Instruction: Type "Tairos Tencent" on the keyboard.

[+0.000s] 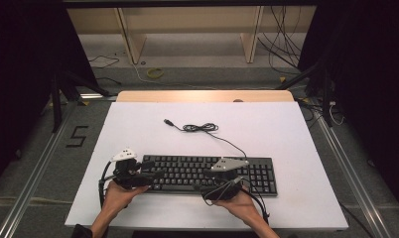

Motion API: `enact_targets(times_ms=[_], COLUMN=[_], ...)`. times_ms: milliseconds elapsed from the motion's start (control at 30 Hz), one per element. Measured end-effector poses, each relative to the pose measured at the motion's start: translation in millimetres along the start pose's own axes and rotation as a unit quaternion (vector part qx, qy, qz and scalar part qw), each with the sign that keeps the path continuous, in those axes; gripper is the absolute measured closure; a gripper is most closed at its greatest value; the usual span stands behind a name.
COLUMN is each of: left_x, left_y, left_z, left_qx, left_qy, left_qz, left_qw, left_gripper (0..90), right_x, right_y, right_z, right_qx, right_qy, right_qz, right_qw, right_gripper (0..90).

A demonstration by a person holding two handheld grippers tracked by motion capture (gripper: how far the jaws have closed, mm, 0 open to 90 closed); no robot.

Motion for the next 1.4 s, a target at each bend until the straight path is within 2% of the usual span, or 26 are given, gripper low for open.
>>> enact_targets(times_ms=[167, 633, 867, 1400], left_x=[-2.4, -4.9, -5.1, -6.6], left_y=[-0.9, 1.1, 2.5, 7.3], left_z=[5.0, 8.9, 12.8, 19.0], left_qx=[-0.007, -0.004, -0.007, -0.008], left_qy=[0.003, -0.001, 0.000, 0.000], left_qz=[0.004, 0.003, 0.005, 0.005], left_qw=[1.0000, 1.0000, 1.0000, 1.0000], left_gripper=[31.0, 27.9, 27.8, 27.8], right_x=[3.3, 11.5, 13.3, 20.0], right_y=[-2.4, -6.8, -6.7, -5.1], right_z=[-1.6, -11.5, -17.8, -34.1], right_qx=[-0.002, 0.005, 0.013, 0.029], right_qy=[-0.004, -0.011, -0.014, -0.025], right_qz=[0.000, 0.004, 0.007, 0.019], right_qw=[1.0000, 0.9999, 0.9998, 0.9991], right_gripper=[35.2, 38.0, 45.7, 72.9])
Point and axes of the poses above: each handheld gripper's, and its own axes: z roughly backward along the jaws, y roughly out of its underside, x roughly to its left, the point moved 6 cm from there along -z, roughly forward along the jaws, and after that the axes turned 3 degrees about -x, right-handed, at the moved point
